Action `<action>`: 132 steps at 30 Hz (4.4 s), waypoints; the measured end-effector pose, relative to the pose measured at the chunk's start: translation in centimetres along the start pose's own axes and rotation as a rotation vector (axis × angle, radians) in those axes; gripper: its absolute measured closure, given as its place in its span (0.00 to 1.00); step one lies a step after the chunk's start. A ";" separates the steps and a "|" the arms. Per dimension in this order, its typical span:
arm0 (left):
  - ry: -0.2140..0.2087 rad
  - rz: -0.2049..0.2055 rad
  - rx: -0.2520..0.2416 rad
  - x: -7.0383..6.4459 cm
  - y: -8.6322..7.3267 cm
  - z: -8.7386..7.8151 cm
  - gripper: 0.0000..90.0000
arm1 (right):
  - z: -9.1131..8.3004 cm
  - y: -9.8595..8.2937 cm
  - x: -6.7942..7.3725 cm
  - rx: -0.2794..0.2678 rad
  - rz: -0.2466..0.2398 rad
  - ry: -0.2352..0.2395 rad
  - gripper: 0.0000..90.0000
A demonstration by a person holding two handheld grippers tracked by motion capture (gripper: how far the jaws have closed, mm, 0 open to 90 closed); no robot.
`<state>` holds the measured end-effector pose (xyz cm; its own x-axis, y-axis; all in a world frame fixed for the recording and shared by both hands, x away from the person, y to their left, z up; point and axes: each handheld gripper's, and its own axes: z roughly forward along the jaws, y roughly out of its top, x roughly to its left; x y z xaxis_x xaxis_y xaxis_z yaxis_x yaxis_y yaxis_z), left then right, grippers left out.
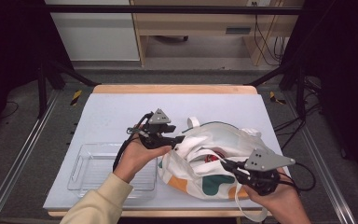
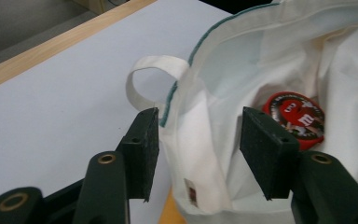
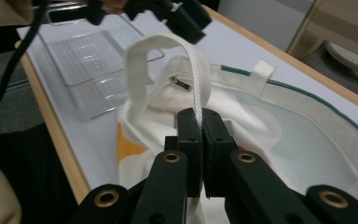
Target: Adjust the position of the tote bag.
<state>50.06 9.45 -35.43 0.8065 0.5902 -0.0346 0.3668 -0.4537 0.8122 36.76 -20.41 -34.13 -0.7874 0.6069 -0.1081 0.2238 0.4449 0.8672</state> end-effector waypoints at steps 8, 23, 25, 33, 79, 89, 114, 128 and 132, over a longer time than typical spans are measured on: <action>-0.025 -0.051 0.044 2.2 -0.4 1.8 0.50 | 0.3 -0.8 2.5 0.024 -0.047 0.078 0.98; -0.030 -0.045 0.240 2.9 -0.8 5.7 0.62 | 1.2 -1.8 3.9 0.055 -0.078 0.153 0.98; -0.037 -0.042 0.261 2.7 -0.8 5.7 0.73 | 1.2 -1.7 3.9 0.056 -0.081 0.157 0.98; -0.024 -0.034 0.198 1.7 0.2 4.2 0.98 | 1.5 -1.9 4.2 0.074 -0.089 0.175 0.93; -0.004 0.005 0.039 0.7 2.4 -0.1 0.99 | 2.8 -4.8 -3.1 0.108 0.011 -0.069 0.41; -0.005 0.021 0.045 0.4 2.4 -0.1 0.99 | 2.2 -5.2 -3.3 0.094 0.011 -0.112 0.80; 0.068 0.029 0.027 0.4 1.3 0.1 0.99 | -0.4 -7.8 1.7 0.266 -0.126 0.063 0.96; -0.005 -0.003 0.040 0.1 -0.6 0.1 0.99 | 1.0 -8.8 0.9 0.249 -0.039 0.059 0.68; -0.013 0.006 0.038 -0.2 -0.8 -0.1 0.99 | 0.5 -8.2 0.7 0.235 -0.036 0.050 0.54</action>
<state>49.56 9.70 -36.02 0.8146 0.5788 -0.0378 0.3791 -0.4819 0.7900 34.61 -23.31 -41.58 -0.8234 0.5572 -0.1077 0.3182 0.6103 0.7254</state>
